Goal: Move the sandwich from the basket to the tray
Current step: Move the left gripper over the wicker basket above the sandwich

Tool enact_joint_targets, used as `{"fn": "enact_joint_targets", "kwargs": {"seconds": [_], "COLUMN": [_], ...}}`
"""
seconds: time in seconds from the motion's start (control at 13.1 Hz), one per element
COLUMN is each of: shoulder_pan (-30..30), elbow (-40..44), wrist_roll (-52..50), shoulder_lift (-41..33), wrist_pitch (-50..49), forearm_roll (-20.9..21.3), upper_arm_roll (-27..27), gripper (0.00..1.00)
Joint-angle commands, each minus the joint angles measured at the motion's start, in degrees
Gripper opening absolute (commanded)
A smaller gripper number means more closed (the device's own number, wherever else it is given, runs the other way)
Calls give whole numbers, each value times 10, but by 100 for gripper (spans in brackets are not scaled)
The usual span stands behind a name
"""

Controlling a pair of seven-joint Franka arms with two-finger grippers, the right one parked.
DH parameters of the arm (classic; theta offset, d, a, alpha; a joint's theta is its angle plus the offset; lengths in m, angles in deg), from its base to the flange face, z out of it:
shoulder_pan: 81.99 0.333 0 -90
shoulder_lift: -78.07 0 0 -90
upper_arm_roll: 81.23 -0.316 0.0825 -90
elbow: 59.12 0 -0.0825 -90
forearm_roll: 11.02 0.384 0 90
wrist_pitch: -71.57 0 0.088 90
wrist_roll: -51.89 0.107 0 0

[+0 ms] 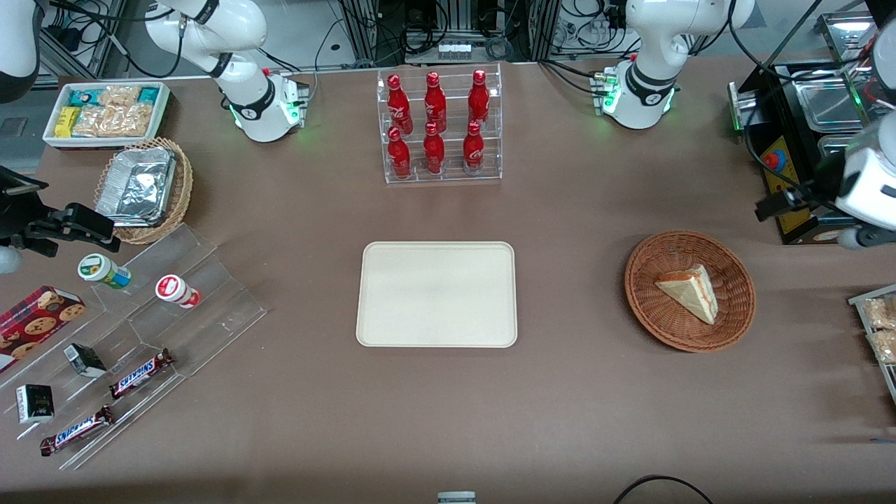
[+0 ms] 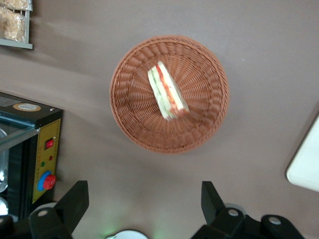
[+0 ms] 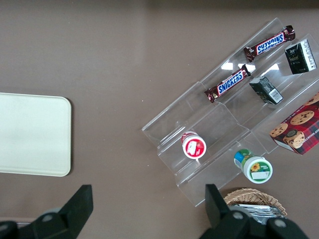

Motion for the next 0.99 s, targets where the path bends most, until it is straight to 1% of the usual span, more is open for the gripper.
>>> {"fn": "enact_joint_targets", "kwargs": {"seconds": [0.0,0.23,0.31,0.46,0.69,0.84,0.92], "shoulder_pan": [-12,-6,-7,-9,-11,-14,-22], "elbow": [-91,-162,-186,-217,-226,-230,-236], "wrist_roll": [-44,-89,-118,-216,-286,-340,-351], "shoulder_lift": [-18,-14,-10,13,68,96,104], "wrist_pitch": [80,166,205,280,341,373,387], "forearm_roll": [-18,-13,-13,-12,-15,-15,-15], "upper_arm_roll": [-36,-37,-43,-44,-44,-41,-41], "gripper": [100,100,100,100,100,100,100]}}
